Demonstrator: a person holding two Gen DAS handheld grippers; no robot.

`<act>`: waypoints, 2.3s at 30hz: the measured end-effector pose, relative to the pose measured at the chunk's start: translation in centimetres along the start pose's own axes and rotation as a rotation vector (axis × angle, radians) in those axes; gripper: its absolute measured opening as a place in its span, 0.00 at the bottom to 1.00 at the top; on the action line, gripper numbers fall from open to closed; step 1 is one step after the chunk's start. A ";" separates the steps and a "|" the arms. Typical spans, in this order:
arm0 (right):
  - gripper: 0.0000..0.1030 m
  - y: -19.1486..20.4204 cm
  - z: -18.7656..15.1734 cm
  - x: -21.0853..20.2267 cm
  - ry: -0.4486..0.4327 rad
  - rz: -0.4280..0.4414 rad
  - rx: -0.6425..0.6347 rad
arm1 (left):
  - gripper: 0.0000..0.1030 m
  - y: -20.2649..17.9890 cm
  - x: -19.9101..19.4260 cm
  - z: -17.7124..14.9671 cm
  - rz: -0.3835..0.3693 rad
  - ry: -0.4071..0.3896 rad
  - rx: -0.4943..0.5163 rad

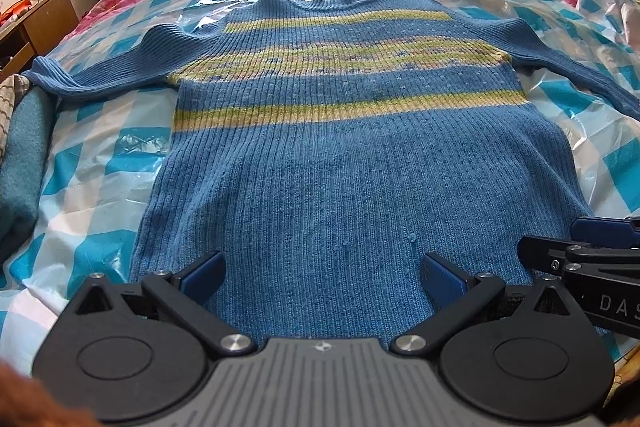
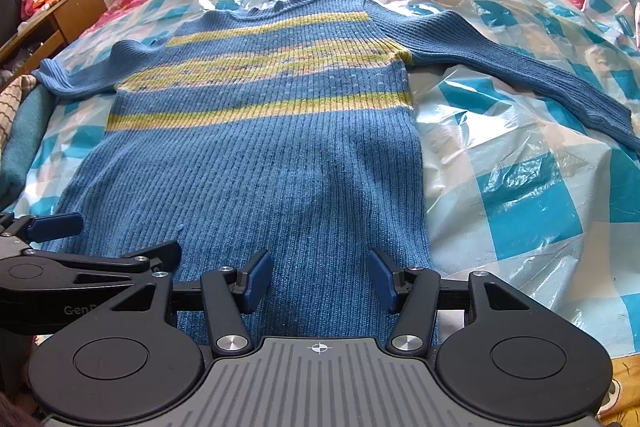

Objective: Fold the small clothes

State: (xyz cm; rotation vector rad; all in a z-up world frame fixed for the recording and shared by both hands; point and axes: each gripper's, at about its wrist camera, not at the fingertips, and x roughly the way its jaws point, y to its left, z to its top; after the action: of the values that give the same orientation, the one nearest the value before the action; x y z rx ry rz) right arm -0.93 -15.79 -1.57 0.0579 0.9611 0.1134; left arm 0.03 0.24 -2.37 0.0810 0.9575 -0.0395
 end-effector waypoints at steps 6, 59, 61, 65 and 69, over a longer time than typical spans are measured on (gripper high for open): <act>0.52 0.0 0.0 -0.2 -0.005 0.000 -0.001 | 1.00 0.0 -0.2 0.2 0.003 -0.012 0.001; 0.53 -13.7 7.3 -2.4 -0.213 -0.088 0.219 | 1.00 -13.4 -0.5 12.7 -0.067 -0.193 0.225; 0.53 -14.4 7.4 -2.4 -0.215 -0.089 0.234 | 1.00 -14.1 -0.4 13.0 -0.074 -0.198 0.236; 0.53 -16.0 7.8 -2.4 -0.223 -0.105 0.262 | 1.00 -15.8 -0.1 13.5 -0.083 -0.215 0.272; 0.53 -18.6 7.9 -2.4 -0.229 -0.118 0.329 | 1.00 -16.9 0.3 14.1 -0.100 -0.215 0.276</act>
State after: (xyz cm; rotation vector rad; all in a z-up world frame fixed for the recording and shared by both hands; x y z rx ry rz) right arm 5.53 -34.55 3.03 0.3106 0.7441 -0.1583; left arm 10.51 -17.84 4.59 0.2781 0.7362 -0.2681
